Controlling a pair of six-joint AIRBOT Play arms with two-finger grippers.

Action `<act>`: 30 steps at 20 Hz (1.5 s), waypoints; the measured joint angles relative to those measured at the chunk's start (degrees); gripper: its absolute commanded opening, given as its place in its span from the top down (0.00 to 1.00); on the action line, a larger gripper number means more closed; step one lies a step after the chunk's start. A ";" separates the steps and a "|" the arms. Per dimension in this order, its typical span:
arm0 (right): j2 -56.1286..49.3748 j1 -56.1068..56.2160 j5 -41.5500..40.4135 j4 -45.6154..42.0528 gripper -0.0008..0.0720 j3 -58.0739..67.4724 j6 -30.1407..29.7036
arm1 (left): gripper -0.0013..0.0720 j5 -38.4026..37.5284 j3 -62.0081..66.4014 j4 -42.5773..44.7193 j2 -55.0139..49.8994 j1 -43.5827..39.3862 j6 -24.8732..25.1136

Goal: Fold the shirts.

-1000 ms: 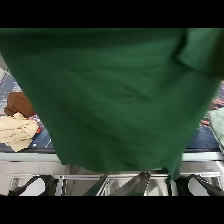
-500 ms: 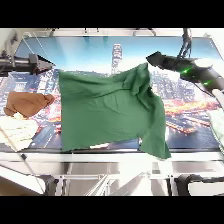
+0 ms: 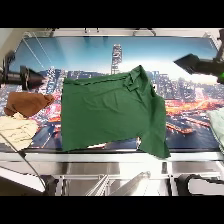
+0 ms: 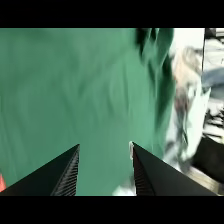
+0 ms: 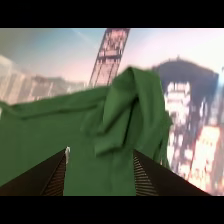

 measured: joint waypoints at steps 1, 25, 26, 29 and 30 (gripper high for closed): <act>0.98 -1.88 2.36 -0.37 0.37 -1.88 0.00 | 0.51 0.72 -6.58 2.23 3.54 0.66 -0.04; 7.02 -7.78 18.73 10.49 0.37 -11.63 -7.56 | 0.51 18.73 -59.41 22.43 26.67 -7.10 -8.98; 7.04 -7.78 18.75 10.49 0.37 -11.63 -7.56 | 0.51 19.54 -58.42 23.43 27.67 -6.16 -8.92; 7.08 -7.78 19.06 10.51 0.37 -11.63 -7.56 | 0.51 20.70 -55.71 26.97 31.08 -2.38 -8.61; 7.08 -7.78 19.12 10.54 0.37 -11.63 -7.56 | 0.51 19.12 -55.12 27.63 32.22 -0.87 -9.01</act>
